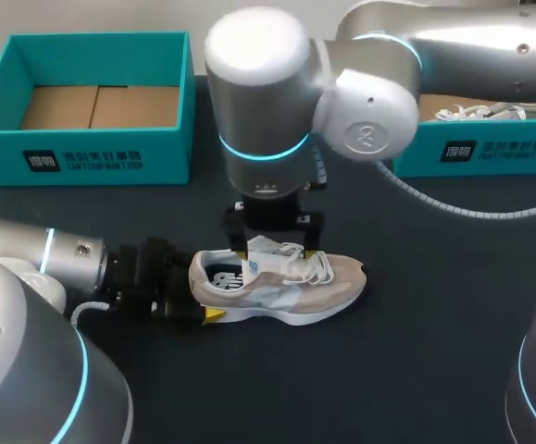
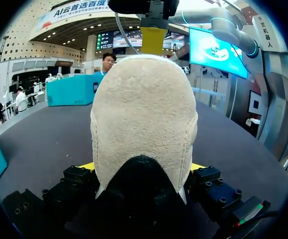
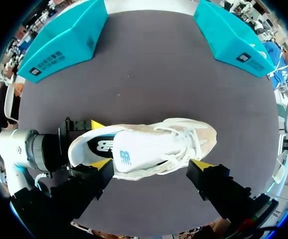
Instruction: Take the shoe out of the shoebox, open the shoe tongue, remove and reinsert the insole, then place the shoe into the shoebox
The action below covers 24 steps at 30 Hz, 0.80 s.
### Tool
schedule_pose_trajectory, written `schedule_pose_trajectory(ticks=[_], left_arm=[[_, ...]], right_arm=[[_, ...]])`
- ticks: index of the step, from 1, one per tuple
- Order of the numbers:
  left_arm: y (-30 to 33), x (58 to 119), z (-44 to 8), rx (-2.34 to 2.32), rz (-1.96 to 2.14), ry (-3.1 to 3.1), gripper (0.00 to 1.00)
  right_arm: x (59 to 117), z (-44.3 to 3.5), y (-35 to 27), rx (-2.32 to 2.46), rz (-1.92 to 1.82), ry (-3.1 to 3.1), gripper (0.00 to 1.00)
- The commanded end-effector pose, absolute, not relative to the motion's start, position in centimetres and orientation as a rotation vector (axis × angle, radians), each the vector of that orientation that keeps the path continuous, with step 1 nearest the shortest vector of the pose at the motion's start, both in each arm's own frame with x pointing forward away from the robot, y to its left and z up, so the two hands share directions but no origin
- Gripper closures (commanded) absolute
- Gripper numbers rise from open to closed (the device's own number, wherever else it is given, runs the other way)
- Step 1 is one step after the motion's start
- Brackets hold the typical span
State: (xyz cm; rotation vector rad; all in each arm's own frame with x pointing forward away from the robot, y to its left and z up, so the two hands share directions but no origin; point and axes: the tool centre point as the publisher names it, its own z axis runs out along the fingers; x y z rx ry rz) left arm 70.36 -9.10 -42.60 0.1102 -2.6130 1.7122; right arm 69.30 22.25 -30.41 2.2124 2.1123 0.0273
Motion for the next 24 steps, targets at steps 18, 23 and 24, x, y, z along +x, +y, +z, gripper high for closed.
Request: schedule_pose_trajectory(ticks=[18,23,24], left_arm=[[-9.5,70.1,-43.2,0.111,1.711,-2.613,1.00],[-9.5,70.1,-43.2,0.111,1.711,-2.613,1.00],[-9.5,70.1,-43.2,0.111,1.711,-2.613,1.00]], right_arm=[[68.8,-34.3,26.0,2.298,-0.250,1.503,0.00],[68.8,-34.7,25.2,2.294,-0.296,1.383,0.00],[68.8,-34.8,25.1,2.303,-0.289,1.368,0.00]])
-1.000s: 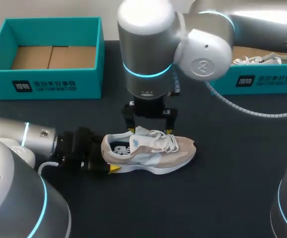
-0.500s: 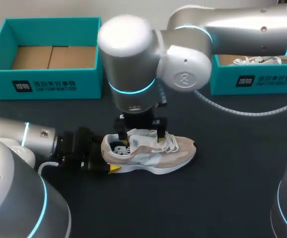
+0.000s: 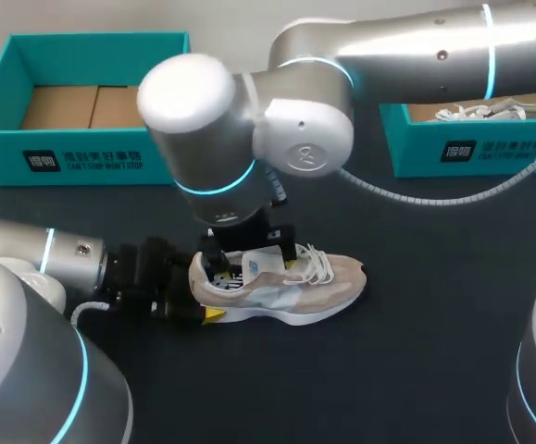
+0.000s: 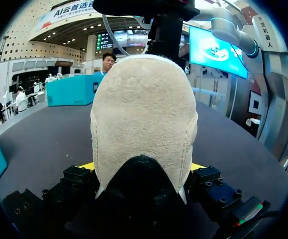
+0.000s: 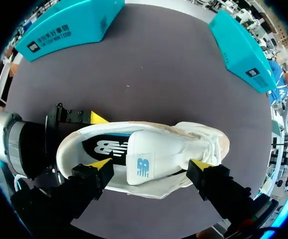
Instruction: Take the shoe out of the shoebox, open the shoe tongue, remove and reinsert the insole, then place the shoe into the shoebox
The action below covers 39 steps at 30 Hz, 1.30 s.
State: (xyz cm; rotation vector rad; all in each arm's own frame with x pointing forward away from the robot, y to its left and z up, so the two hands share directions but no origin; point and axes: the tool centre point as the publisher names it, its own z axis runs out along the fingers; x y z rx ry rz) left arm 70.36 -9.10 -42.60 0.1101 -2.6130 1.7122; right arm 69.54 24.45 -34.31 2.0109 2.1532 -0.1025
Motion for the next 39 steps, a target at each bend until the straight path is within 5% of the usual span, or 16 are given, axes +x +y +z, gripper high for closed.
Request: schedule_pose_trajectory(ticks=[1,24,39], left_arm=[[-9.5,70.1,-43.2,0.111,1.711,-2.613,1.00],[-9.5,70.1,-43.2,0.111,1.711,-2.613,1.00],[-9.5,70.1,-43.2,0.111,1.711,-2.613,1.00]], right_arm=[[68.9,-34.8,25.0,2.312,-0.285,1.348,0.00],[69.7,-36.3,22.7,2.502,-0.171,0.988,0.00],[69.7,-32.8,19.2,2.458,-0.173,0.898,0.00]])
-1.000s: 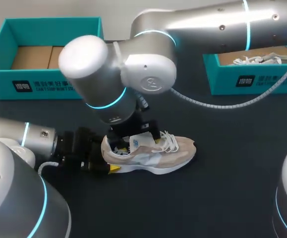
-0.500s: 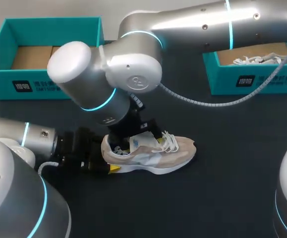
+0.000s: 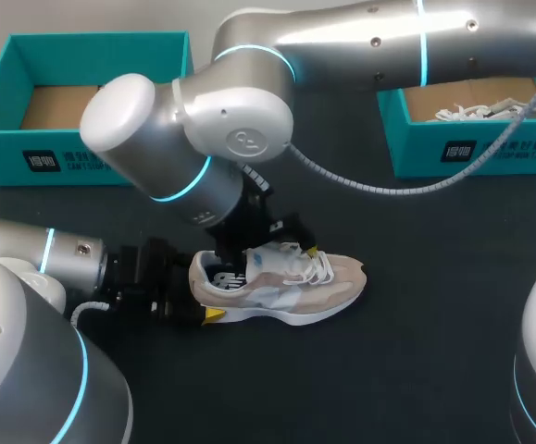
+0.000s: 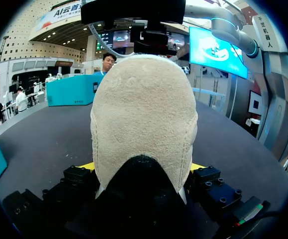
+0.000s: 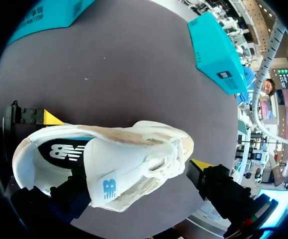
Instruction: Take the shoe out of the shoebox, open the shoe tongue, remove and reinsert the insole, then place the shoe into the shoebox
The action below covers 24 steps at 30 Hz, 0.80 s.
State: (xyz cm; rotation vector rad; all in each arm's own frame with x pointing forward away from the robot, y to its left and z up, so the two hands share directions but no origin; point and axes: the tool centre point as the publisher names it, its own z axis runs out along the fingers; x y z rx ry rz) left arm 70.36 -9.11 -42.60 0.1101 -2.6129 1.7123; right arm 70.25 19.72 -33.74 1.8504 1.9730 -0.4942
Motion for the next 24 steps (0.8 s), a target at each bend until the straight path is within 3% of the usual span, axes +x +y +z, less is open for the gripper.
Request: schedule_pose_trajectory(ticks=[1,3,5,7,10,11,16,24], left_arm=[[-9.5,70.1,-43.2,0.111,1.711,-2.613,1.00],[-9.5,70.1,-43.2,0.111,1.711,-2.613,1.00],[-9.5,70.1,-43.2,0.111,1.711,-2.613,1.00],[-9.5,70.1,-43.2,0.111,1.711,-2.613,1.00],[-9.5,70.1,-43.2,0.111,1.711,-2.613,1.00],[-9.5,70.1,-43.2,0.111,1.711,-2.613,1.00],[-9.5,70.1,-43.2,0.111,1.711,-2.613,1.00],[-9.5,70.1,-43.2,0.111,1.711,-2.613,1.00]], right_arm=[[69.7,-32.6,19.1,2.455,-0.173,0.896,0.00],[69.7,-32.1,19.2,2.458,-0.161,0.892,0.00],[69.7,-31.7,19.3,2.459,-0.154,0.890,0.44],[69.6,-31.3,19.1,2.459,-0.138,0.895,0.60],[69.5,-31.0,19.1,2.469,-0.120,0.905,0.71],[69.4,-30.9,19.3,2.475,-0.114,0.911,0.84],[69.1,-30.8,20.3,2.495,-0.085,0.926,1.00],[69.4,-30.9,20.1,2.513,-0.072,0.991,1.00]])
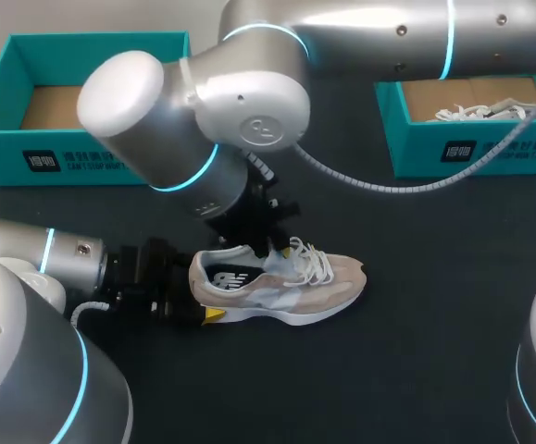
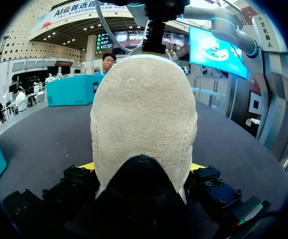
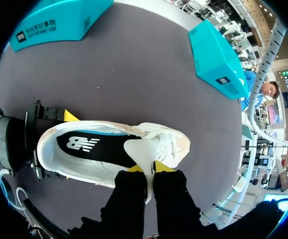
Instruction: Take the shoe out of the shoebox, open the shoe tongue, remove and reinsert the insole, then place the shoe into the shoebox
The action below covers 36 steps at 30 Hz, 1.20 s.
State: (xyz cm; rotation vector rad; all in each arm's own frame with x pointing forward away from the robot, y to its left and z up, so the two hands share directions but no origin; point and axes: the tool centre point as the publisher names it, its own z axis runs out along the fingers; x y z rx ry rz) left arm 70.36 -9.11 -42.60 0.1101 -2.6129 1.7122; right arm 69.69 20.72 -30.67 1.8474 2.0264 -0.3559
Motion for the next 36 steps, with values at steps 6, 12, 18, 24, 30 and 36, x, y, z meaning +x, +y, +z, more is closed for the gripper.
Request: schedule_pose_trajectory(ticks=[6,12,18,24,30,36], left_arm=[[-9.5,70.1,-43.2,0.111,1.711,-2.613,1.00],[-9.5,70.1,-43.2,0.111,1.711,-2.613,1.00],[-9.5,70.1,-43.2,0.111,1.711,-2.613,1.00],[-9.5,70.1,-43.2,0.111,1.711,-2.613,1.00],[-9.5,70.1,-43.2,0.111,1.711,-2.613,1.00],[-9.5,70.1,-43.2,0.111,1.711,-2.613,1.00]], right_arm=[[69.6,-30.8,17.9,2.545,-0.015,1.001,1.00],[69.7,-30.9,15.9,2.548,-0.023,1.021,1.00],[70.4,-31.7,14.0,2.546,-0.036,1.068,1.00],[70.5,-33.0,12.4,2.542,-0.073,1.060,1.00],[70.2,-35.7,11.5,2.572,-0.096,1.067,0.88],[70.0,-37.3,11.0,2.571,-0.128,1.067,0.55]])
